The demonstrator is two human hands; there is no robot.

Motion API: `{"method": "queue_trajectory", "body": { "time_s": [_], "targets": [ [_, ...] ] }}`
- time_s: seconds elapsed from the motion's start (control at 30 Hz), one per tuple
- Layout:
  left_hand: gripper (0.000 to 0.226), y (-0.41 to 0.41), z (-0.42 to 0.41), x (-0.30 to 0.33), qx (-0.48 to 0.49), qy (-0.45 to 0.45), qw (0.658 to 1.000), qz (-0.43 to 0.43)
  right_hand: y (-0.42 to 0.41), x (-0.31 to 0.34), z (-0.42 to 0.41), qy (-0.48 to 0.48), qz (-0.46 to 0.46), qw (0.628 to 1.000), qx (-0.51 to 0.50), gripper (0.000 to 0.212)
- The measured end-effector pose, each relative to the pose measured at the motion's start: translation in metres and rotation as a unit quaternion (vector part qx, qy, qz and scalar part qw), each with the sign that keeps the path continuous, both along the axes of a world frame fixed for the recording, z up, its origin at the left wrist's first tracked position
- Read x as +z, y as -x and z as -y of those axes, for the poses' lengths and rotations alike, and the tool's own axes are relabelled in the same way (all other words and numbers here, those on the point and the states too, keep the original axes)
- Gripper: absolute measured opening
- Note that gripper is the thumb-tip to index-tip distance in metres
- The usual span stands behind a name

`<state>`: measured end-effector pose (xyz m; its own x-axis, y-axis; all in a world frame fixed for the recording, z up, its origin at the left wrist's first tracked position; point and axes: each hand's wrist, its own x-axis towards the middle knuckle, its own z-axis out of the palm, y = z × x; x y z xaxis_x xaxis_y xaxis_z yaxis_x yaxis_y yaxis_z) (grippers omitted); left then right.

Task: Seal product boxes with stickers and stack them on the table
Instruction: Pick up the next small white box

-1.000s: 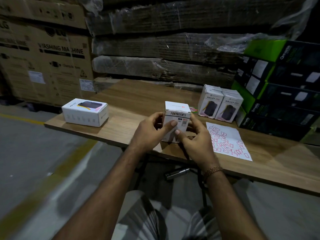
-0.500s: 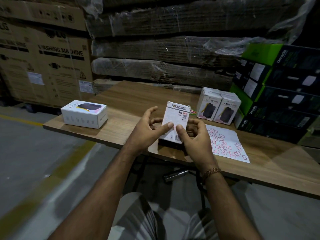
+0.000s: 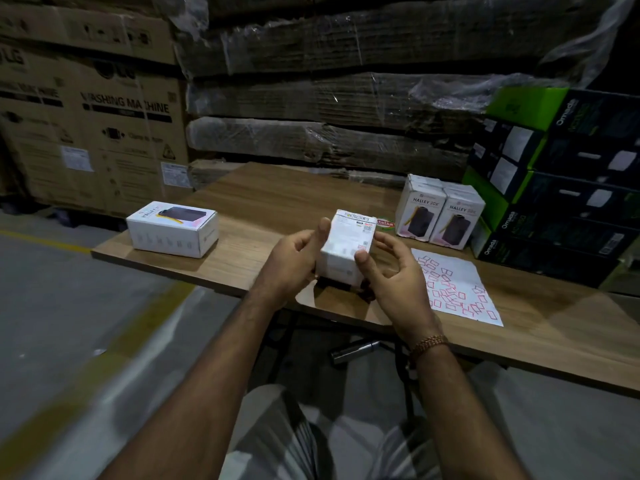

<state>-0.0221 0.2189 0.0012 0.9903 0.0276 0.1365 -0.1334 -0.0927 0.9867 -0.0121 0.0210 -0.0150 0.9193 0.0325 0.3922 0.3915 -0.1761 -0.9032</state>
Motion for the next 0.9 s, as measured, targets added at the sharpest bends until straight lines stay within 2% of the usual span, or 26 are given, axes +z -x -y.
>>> {"method": "queue_trajectory", "body": {
  "time_s": [0.1, 0.27, 0.37, 0.47, 0.6, 0.77, 0.9],
  "targets": [
    [0.073, 0.002, -0.001, 0.005, -0.004, 0.004, 0.999, -0.033, -0.006, -0.004, 0.001, 0.002, -0.011, 1.0, -0.017, 0.098],
    [0.049, 0.002, -0.003, 0.002, -0.052, 0.061, 0.996, -0.027, -0.01, -0.007, 0.003, -0.032, -0.028, 0.999, -0.024, 0.096],
    [0.056, 0.001, -0.003, 0.001, -0.078, 0.061, 0.995, -0.01, -0.008, -0.006, 0.003, -0.047, -0.031, 0.998, -0.012, 0.093],
    [0.058, -0.002, -0.004, -0.003, -0.052, 0.026, 0.998, 0.001, -0.005, -0.003, 0.003, -0.076, -0.04, 0.996, 0.005, 0.091],
    [0.059, -0.005, 0.0, -0.007, -0.01, -0.021, 1.0, 0.009, -0.003, -0.001, 0.003, -0.076, -0.046, 0.996, -0.018, 0.098],
    [0.066, -0.009, -0.002, -0.011, -0.008, -0.036, 0.999, 0.014, 0.0, 0.001, 0.001, -0.079, -0.048, 0.996, -0.014, 0.104],
    [0.063, -0.001, 0.0, -0.003, -0.044, 0.015, 0.999, 0.0, 0.002, 0.003, 0.003, -0.091, -0.041, 0.995, 0.007, 0.086]
  ]
}}
